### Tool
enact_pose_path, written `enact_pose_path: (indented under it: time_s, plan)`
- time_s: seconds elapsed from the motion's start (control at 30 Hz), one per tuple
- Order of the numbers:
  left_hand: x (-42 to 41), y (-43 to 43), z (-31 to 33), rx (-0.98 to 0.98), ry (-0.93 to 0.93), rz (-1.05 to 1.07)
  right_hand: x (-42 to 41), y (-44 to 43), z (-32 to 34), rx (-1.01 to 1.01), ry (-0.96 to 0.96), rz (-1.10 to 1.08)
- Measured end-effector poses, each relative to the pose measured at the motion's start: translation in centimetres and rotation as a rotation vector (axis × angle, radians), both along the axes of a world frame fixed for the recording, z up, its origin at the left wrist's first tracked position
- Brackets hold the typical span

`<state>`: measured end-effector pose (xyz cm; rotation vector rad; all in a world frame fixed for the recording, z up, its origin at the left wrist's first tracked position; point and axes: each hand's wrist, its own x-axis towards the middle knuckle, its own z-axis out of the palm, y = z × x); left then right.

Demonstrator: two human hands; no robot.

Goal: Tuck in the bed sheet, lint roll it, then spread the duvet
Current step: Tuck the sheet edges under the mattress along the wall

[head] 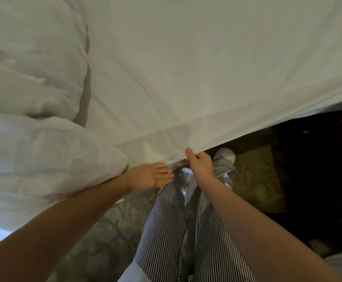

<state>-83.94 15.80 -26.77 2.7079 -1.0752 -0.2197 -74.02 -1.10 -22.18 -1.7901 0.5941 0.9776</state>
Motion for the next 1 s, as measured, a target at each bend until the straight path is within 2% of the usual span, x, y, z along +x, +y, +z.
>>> enact_pose_path:
  time_s: [0.07, 0.13, 0.17, 0.23, 0.3, 0.37, 0.43, 0.47, 0.53, 0.57, 0.6, 0.63, 0.67, 0.77, 0.8, 0.9, 1.0]
  plan:
    - [-0.8, 0.5, 0.3, 0.021, -0.081, 0.056, 0.6, 0.4, 0.4, 0.04, 0.107, 0.104]
    - [-0.5, 1.3, 0.9, 0.053, -0.189, 0.295, 0.7, 1.0, 1.3, 0.049, 0.193, 0.396]
    - [-0.1, 1.8, 1.3, 0.082, -0.226, 0.43, 0.7, 1.5, 1.7, 0.012, 0.167, 0.56]
    - [0.2, 2.7, 1.2, 0.128, -0.187, 0.563, 1.1, 3.1, 3.1, -0.123, -0.04, 0.759]
    - [-0.3, 2.9, 0.9, 0.098, -0.055, 0.489, 2.1, 4.9, 4.3, -0.226, -0.368, 0.727]
    - [0.0, 3.0, 2.1, -0.026, 0.01, 0.401, 4.2, 6.0, 4.8, -0.234, -0.798, 0.621]
    - [2.1, 3.0, 3.7, -0.136, 0.014, 0.556, 6.9, 6.7, 3.9, -0.304, -1.14, 0.636]
    - [3.8, 3.0, 4.3, -0.172, -0.019, 0.748, 8.3, 6.8, 3.4, -0.35, -1.186, 0.732]
    - [8.0, 3.2, 4.8, -0.175, -0.049, 1.237, 10.9, 6.5, 2.9, -0.423, -1.032, 1.096]
    - [9.9, 3.1, 4.8, -0.156, 0.016, 1.456, 11.8, 5.8, 2.6, -0.459, -0.908, 1.259]
    - [11.8, 2.8, 4.6, -0.111, 0.089, 1.614, 12.7, 4.7, 1.9, -0.489, -0.799, 1.338]
    - [13.2, 2.3, 4.6, -0.039, 0.135, 1.672, 13.3, 3.4, 1.5, -0.525, -0.708, 1.328]
    - [14.2, 1.6, 4.6, -0.013, 0.141, 1.599, 13.6, 2.1, 1.4, -0.572, -0.64, 1.253]
    - [15.8, -1.6, 4.6, -0.014, 0.19, 0.924, 14.7, -1.3, 2.3, -0.634, -0.533, 1.015]
    - [16.2, -2.1, 4.9, -0.05, 0.224, 0.817, 14.9, -1.9, 2.9, -0.637, -0.542, 0.964]
    - [18.4, -2.4, 6.7, -0.193, 0.371, 0.848, 16.1, -2.7, 4.8, -0.635, -0.598, 0.836]
    - [21.5, -3.4, 8.6, -0.233, 0.38, 0.824, 17.7, -3.5, 6.3, -0.594, -0.634, 0.769]
